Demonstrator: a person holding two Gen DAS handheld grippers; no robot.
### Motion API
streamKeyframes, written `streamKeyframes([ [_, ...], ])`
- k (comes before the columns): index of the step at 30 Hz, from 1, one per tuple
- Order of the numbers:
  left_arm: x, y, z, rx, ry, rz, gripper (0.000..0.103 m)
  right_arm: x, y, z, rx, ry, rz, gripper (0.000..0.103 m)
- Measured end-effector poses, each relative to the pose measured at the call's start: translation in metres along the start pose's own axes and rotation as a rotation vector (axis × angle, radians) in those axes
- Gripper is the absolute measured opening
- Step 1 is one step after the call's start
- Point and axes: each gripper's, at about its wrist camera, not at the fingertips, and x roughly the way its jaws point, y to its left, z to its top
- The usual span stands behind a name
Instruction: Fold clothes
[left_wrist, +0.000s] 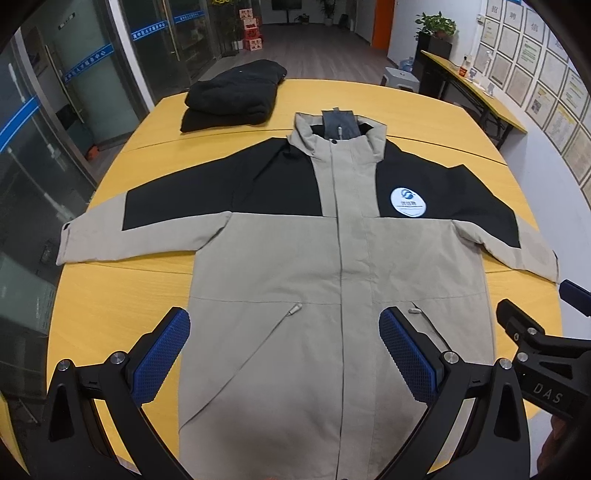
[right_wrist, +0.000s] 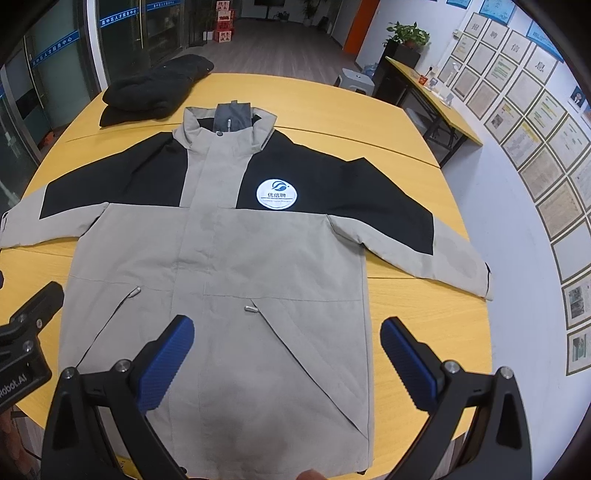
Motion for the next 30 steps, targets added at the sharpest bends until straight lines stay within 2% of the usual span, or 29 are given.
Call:
streamKeyframes([
  [4, 0.006, -0.002, 0.003, -0.019, -0.016, 0.019, 0.103, 0.010, -0.005, 0.002, -0.003, 0.001, 0.011, 0.103],
  [8, 0.020, -0.011, 0.007, -0.018, -0.022, 0.020, 0.103, 0.027, -0.016, 0.002, -0.024, -0.006, 0.110, 0.103],
  [11, 0.042, -0.022, 0.013, -0.019, -0.012, 0.008, 0.103, 0.047, -0.052, 0.000, 0.052, -0.034, 0.191, 0.103],
  [15, 0.069, -0.040, 0.027, -0.029, -0.007, -0.014, 0.103, 0.098, -0.153, -0.007, 0.275, -0.056, 0.137, 0.103],
  [18, 0.089, -0.057, 0.036, -0.020, -0.017, -0.016, 0.103, 0.154, -0.257, -0.022, 0.447, -0.027, 0.074, 0.103],
  [22, 0.116, -0.085, 0.044, -0.020, 0.002, -0.036, 0.103, 0.206, -0.369, -0.041, 0.598, -0.037, 0.012, 0.103],
  [26, 0.137, -0.118, 0.042, -0.008, 0.030, -0.057, 0.103, 0.250, -0.446, -0.053, 0.702, -0.028, -0.023, 0.103],
  [30, 0.148, -0.141, 0.039, 0.021, 0.048, -0.062, 0.103, 0.285, -0.488, -0.065, 0.819, -0.003, -0.025, 0.099],
])
